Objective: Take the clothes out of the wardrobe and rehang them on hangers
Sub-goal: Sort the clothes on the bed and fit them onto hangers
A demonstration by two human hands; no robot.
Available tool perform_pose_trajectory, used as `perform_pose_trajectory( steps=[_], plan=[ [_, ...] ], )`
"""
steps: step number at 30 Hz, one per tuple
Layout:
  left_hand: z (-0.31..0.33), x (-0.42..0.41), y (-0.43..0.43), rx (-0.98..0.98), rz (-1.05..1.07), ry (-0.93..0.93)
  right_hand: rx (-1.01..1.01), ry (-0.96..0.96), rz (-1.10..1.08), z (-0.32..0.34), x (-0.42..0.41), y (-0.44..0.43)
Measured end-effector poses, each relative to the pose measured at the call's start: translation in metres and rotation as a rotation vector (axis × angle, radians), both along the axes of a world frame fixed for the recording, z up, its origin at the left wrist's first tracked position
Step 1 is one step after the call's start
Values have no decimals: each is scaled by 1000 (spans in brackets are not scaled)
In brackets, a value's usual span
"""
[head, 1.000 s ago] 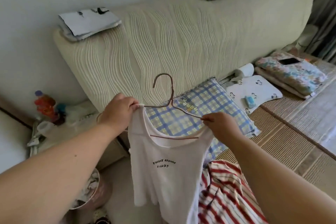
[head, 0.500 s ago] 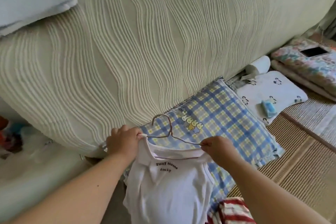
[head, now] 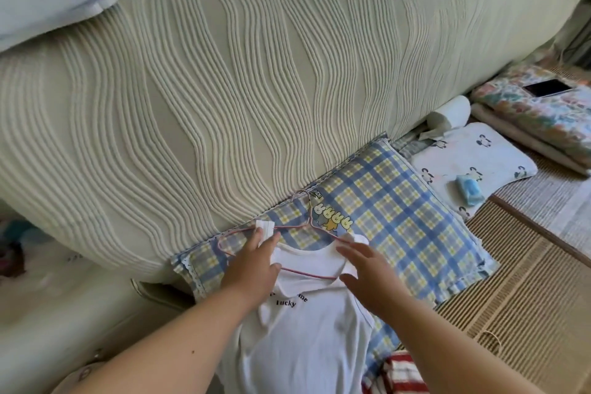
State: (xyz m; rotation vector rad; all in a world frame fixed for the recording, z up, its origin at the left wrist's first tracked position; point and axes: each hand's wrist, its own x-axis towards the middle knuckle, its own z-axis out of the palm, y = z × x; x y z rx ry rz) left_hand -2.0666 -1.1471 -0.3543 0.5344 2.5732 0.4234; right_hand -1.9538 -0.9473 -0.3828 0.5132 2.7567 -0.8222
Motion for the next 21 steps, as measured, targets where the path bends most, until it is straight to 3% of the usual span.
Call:
perform_pose_trajectory(
  steps=[10,14,21],
  plan=[
    [84,137,-31,-42,-235,54,114,1,-8,91,141,-46],
    [125,226,-68,-56,-345,107,157,57,-83,129,238,-84],
    [171,414,-112,114,-528,163,217,99,-202,163,441,-164]
  ],
)
